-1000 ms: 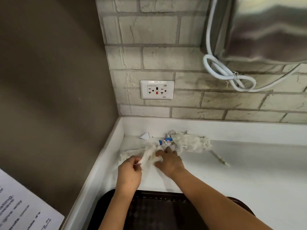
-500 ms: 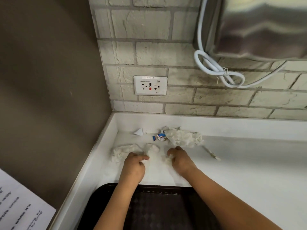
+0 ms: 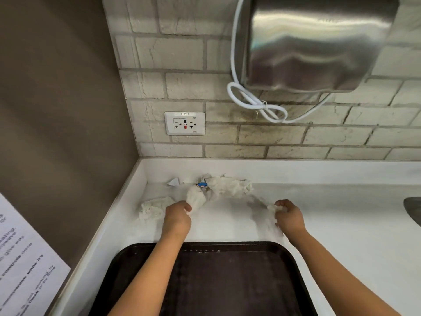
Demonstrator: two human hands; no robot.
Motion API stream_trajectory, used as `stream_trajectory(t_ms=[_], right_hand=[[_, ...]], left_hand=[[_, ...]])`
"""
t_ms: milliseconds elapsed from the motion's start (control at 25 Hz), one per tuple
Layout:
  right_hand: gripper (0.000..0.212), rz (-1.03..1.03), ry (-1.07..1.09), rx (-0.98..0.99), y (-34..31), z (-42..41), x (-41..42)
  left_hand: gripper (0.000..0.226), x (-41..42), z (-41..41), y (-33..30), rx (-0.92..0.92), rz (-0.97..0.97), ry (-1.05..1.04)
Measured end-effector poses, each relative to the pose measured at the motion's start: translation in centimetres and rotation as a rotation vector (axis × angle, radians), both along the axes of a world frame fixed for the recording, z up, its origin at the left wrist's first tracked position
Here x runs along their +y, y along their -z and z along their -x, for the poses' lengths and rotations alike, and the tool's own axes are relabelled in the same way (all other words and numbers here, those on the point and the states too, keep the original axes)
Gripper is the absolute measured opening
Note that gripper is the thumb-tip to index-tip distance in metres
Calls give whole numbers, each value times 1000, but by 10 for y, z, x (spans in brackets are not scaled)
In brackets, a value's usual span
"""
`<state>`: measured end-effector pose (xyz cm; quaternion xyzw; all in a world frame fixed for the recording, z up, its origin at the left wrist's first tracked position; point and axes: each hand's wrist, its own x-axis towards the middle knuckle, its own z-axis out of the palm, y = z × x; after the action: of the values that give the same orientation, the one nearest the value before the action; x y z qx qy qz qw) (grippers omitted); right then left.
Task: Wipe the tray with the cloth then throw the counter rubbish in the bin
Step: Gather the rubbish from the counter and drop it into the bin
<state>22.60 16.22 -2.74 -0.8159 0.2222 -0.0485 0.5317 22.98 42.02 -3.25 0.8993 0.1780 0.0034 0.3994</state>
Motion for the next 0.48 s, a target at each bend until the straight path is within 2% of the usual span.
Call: stream_trajectory(t_ms=[120, 240, 360, 480], right_hand=[[27, -187, 59, 3, -10, 22, -18], [40, -361, 55, -10, -21, 52, -28], [47, -293, -23, -56, -31, 82, -37], [52, -206, -86, -124, -40, 120, -53]], left_hand=[[22, -6, 8, -30, -192, 174, -3], [21, -24, 24, -60, -290, 424, 63], [22, -51, 53, -85, -274, 681, 168], [24, -86, 93, -98, -231, 812, 276]])
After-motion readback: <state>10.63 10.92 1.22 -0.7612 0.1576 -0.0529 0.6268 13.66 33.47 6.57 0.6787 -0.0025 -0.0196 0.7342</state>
